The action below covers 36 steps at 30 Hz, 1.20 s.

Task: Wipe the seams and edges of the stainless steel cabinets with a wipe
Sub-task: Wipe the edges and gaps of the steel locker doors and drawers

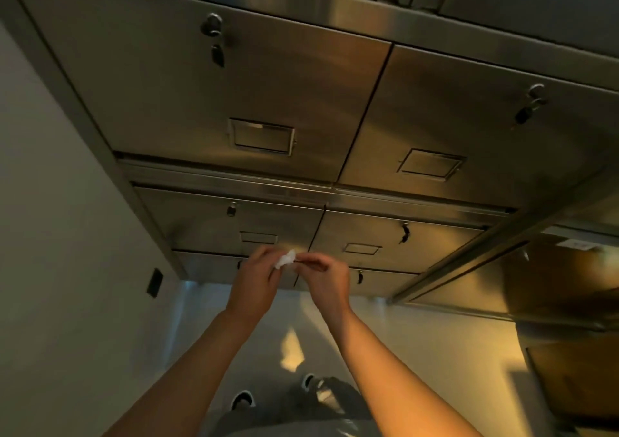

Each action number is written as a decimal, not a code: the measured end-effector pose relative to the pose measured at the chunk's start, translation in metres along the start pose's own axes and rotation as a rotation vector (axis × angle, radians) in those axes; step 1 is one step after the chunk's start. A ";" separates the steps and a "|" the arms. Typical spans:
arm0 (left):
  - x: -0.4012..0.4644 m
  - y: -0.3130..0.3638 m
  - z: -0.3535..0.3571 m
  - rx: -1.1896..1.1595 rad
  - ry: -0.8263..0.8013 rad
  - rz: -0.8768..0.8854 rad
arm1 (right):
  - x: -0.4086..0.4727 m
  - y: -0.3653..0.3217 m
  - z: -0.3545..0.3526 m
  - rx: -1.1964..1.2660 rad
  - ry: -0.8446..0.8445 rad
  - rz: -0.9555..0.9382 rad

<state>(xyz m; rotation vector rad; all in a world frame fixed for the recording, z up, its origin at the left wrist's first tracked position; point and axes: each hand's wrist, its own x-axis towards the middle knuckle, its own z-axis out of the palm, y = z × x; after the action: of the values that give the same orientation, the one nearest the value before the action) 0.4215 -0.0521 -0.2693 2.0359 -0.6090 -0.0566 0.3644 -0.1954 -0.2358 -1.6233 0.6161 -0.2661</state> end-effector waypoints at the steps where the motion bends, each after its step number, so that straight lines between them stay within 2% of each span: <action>1: -0.002 -0.005 -0.002 0.015 0.011 -0.007 | 0.000 0.001 0.002 0.002 -0.012 0.017; 7: -0.013 -0.022 0.003 0.062 0.033 -0.068 | 0.000 0.020 0.013 -0.053 -0.058 0.049; 11: -0.019 -0.031 0.016 0.094 -0.015 -0.117 | 0.000 0.035 0.011 -0.020 -0.062 0.063; 20: -0.019 -0.027 0.047 -0.005 -0.082 -0.233 | 0.014 0.075 -0.007 -0.014 -0.091 0.097; 26: -0.016 -0.032 0.061 -0.012 -0.006 -0.351 | 0.029 0.101 -0.004 0.008 -0.169 0.103; 31: -0.006 -0.058 0.069 -0.020 0.002 -0.330 | 0.042 0.113 0.007 -0.035 -0.182 0.048; 36: 0.003 -0.098 0.079 0.018 -0.038 -0.311 | 0.063 0.148 0.024 -0.069 -0.143 0.095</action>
<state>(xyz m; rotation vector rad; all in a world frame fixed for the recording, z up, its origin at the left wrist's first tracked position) 0.4404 -0.0772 -0.3907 2.1356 -0.3115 -0.2745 0.3935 -0.2148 -0.3949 -1.6578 0.5961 -0.0584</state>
